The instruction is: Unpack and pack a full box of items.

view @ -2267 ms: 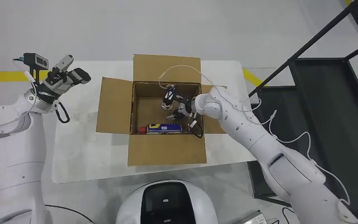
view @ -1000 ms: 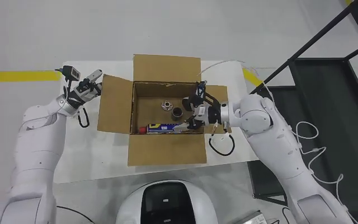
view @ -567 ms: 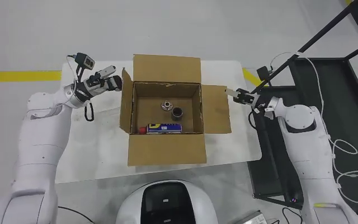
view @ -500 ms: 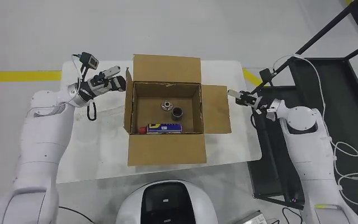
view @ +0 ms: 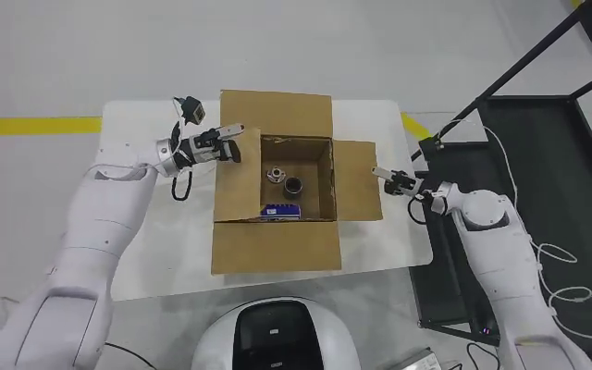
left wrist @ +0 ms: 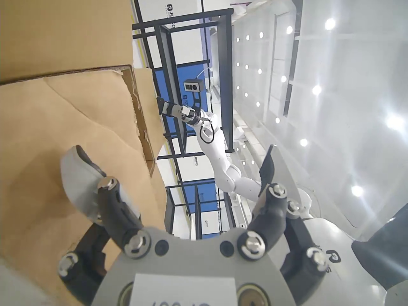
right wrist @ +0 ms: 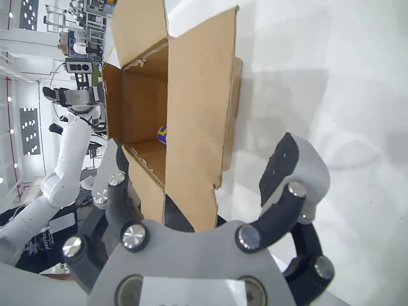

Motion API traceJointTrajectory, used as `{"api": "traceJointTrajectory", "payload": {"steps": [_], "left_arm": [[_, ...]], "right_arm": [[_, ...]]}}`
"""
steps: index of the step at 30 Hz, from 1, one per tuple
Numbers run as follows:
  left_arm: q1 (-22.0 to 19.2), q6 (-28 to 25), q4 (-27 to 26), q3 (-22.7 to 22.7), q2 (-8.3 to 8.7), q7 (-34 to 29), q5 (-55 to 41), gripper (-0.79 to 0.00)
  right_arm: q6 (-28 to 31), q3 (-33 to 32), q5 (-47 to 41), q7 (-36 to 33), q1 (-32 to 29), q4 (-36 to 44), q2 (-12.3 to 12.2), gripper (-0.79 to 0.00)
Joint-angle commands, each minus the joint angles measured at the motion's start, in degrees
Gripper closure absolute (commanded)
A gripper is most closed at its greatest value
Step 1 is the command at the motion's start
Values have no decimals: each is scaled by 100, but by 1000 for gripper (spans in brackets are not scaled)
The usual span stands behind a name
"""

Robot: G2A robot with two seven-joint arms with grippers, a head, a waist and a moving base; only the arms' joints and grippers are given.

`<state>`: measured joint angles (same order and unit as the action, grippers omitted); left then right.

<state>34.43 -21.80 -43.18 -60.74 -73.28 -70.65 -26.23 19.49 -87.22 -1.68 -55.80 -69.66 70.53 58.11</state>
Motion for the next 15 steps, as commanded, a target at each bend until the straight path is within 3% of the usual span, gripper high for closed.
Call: {"api": "traceJointTrajectory", "payload": {"steps": [1, 5, 15], "left_arm": [[-40, -20, 120, 35, -20, 68, 11, -785], [-82, -107, 300, 51, -24, 185, 119, -785], [-114, -193, 584, -237, 68, 444, 36, -785]], "right_arm": [[70, 108, -283, -183, 40, -57, 21, -785], [329, 248, -1654, -820, 52, 24, 85, -785], [619, 99, -2863, -1752, 230, 428, 47, -785]]}}
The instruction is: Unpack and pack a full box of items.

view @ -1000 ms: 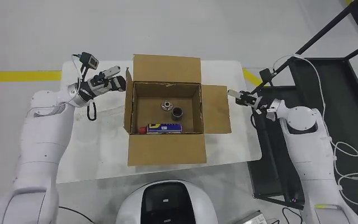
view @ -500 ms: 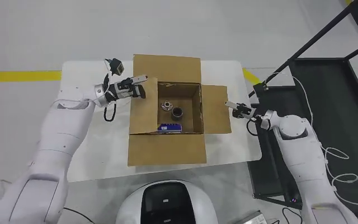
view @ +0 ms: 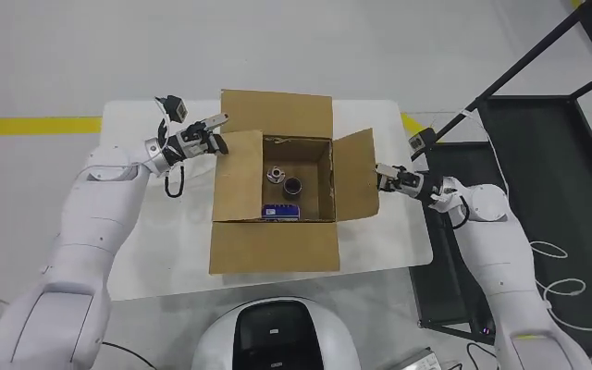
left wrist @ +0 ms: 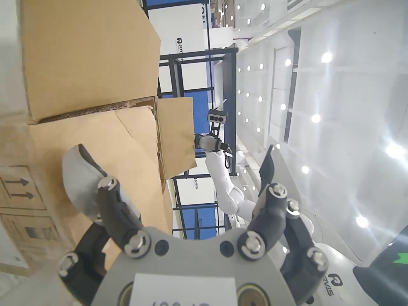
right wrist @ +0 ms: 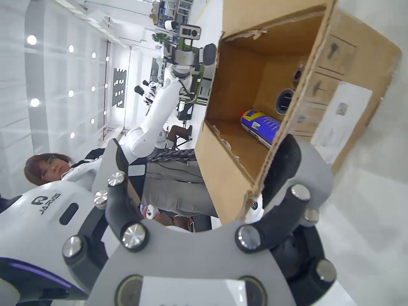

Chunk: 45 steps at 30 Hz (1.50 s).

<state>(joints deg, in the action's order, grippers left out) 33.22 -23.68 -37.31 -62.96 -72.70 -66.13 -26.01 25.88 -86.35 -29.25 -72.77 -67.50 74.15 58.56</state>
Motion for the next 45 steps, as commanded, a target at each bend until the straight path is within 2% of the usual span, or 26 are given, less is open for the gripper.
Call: {"api": "traceJointTrajectory", "payload": {"steps": [1, 6, 12, 17, 22, 26, 35, 38, 41, 45], "left_arm": [[18, -6, -6, -29, 19, -8, 26, -785], [125, 34, -122, 0, 24, -44, 71, -785], [219, 37, -293, 66, 8, -10, 132, -785], [280, 18, -424, 64, 32, -34, 236, -785], [322, 48, -503, 93, 35, -1, 314, -785], [336, 36, -537, 91, 43, 12, 352, -785], [328, -300, -526, -140, 110, -3, 178, -785], [291, -390, -489, -212, 134, 1, 159, -785], [227, -541, -361, -350, 177, 89, 137, -785], [71, -792, -57, -544, 238, 291, 155, -785]], "right_arm": [[-38, 57, -149, -100, 45, 167, 6, -785], [-295, 667, 399, -193, 299, 543, 58, -785], [-373, 1437, 1562, 344, 699, 636, 158, -785], [-457, 1726, 2343, 651, 869, 673, 182, -785], [-968, 1911, 2798, 958, 988, 705, 201, -785], [-1143, 2059, 3134, 1061, 1080, 764, 212, -785], [-1455, 2270, 3429, 1280, 1126, 873, 235, -785], [-1487, 2249, 3278, 1372, 1113, 1012, 242, -785], [-1452, 1997, 2870, 1391, 957, 1219, 204, -785], [-1344, 1388, 2115, 1200, 445, 1537, 89, -785]]}}
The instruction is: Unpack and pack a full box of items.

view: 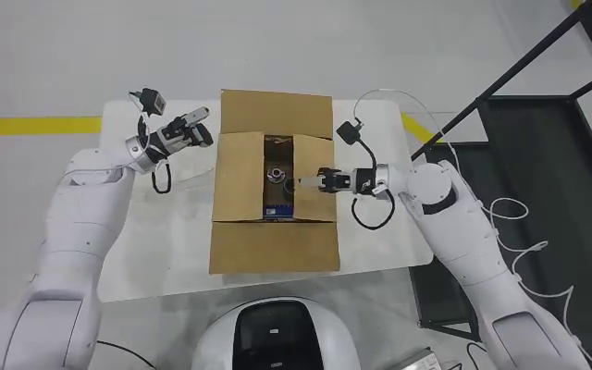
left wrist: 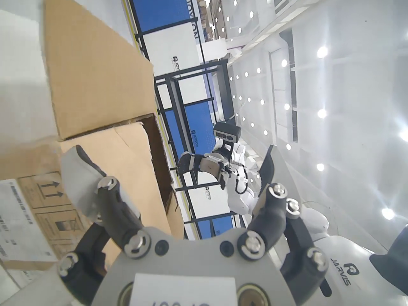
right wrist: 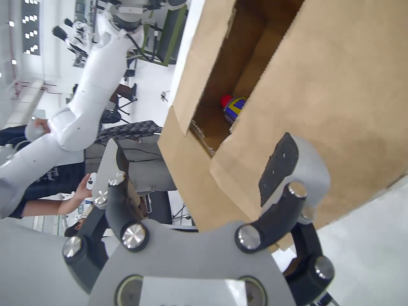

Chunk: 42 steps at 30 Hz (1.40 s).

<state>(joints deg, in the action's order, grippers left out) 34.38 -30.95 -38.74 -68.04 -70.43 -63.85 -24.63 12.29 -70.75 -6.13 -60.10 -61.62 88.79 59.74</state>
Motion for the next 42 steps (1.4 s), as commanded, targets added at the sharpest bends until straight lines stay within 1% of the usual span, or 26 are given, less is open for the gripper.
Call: {"api": "traceJointTrajectory", "payload": {"steps": [1, 4, 6, 9, 11, 25, 27, 31, 34, 37, 39, 42], "left_arm": [[-96, -151, 172, -62, 18, 144, 47, -785], [-223, -448, 398, -65, -2, 222, 10, -785], [-343, -634, 609, -6, -28, 305, 122, -785], [-508, -815, 920, 109, -100, 443, 187, -785], [-603, -905, 1100, 187, -156, 467, 187, -785], [-618, -921, 1127, 200, -165, 462, 187, -785], [-526, -792, 1043, 227, -140, 710, 424, -785], [-430, -728, 760, 316, -82, 1437, 1202, -785], [-426, -717, 679, 431, -106, 1935, 1627, -785], [-458, -794, 719, 571, -185, 2298, 1809, -785], [-514, -844, 823, 662, -254, 2344, 1785, -785], [-655, -868, 1058, 793, -363, 2329, 1731, -785]], "right_arm": [[5, -333, -378, -169, -309, 147, -62, -785], [-52, -757, -551, -665, -787, 369, -176, -785], [-139, -985, -608, -950, -1094, 371, -241, -785], [-308, -1206, -809, -1105, -1473, 371, -295, -785], [-375, -1313, -917, -1055, -1622, 440, -314, -785], [-375, -1313, -917, -1055, -1622, 440, -314, -785], [-485, -1315, -993, -934, -1648, 441, -311, -785], [-807, -1425, -1211, -1037, -1693, 177, -342, -785], [-1068, -1375, -1412, -1112, -1793, -138, -345, -785], [-1116, -1216, -1527, -1154, -1886, -351, -330, -785], [-1023, -1075, -1732, -1248, -1938, -417, -306, -785], [-866, -873, -1759, -1286, -1952, -535, -281, -785]]}}
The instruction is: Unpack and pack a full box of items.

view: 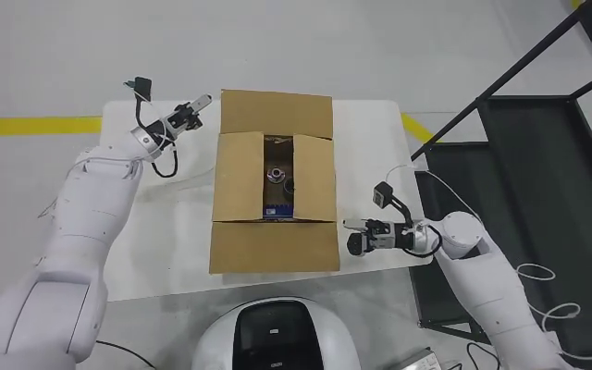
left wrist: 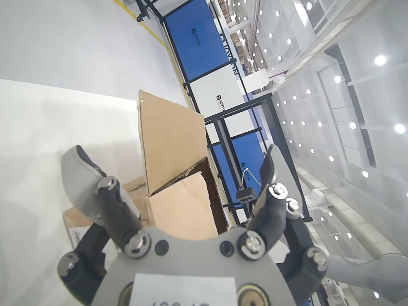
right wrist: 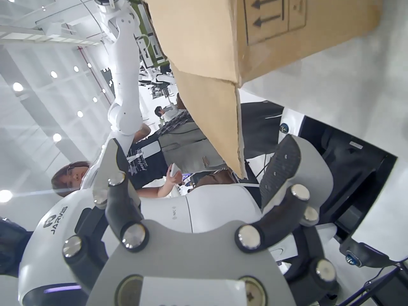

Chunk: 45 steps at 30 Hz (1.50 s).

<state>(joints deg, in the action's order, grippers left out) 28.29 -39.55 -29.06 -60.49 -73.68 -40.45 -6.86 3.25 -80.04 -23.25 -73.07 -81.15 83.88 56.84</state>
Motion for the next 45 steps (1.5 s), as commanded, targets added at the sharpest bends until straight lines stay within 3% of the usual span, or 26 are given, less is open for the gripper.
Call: {"api": "traceJointTrajectory", "payload": {"steps": [1, 13, 25, 36, 45], "left_arm": [[-91, -17, 169, 77, -76, -56, -92, -785], [-498, -39, 1066, 306, -425, -573, -526, -785], [-667, -279, 1342, 307, -641, -674, -814, -785], [-676, -641, 1376, 124, -620, -1272, -1181, -785], [-532, -708, 1137, 25, -506, -1720, -1298, -785]], "right_arm": [[84, 114, -47, 42, 10, -89, 19, -785], [88, 592, 160, 208, 238, -85, 68, -785], [-156, 612, -322, 4, 162, 159, 48, -785], [-349, 395, -1983, -136, 77, 233, 84, -785], [-338, 425, -2720, 314, 169, 246, 164, -785]]}}
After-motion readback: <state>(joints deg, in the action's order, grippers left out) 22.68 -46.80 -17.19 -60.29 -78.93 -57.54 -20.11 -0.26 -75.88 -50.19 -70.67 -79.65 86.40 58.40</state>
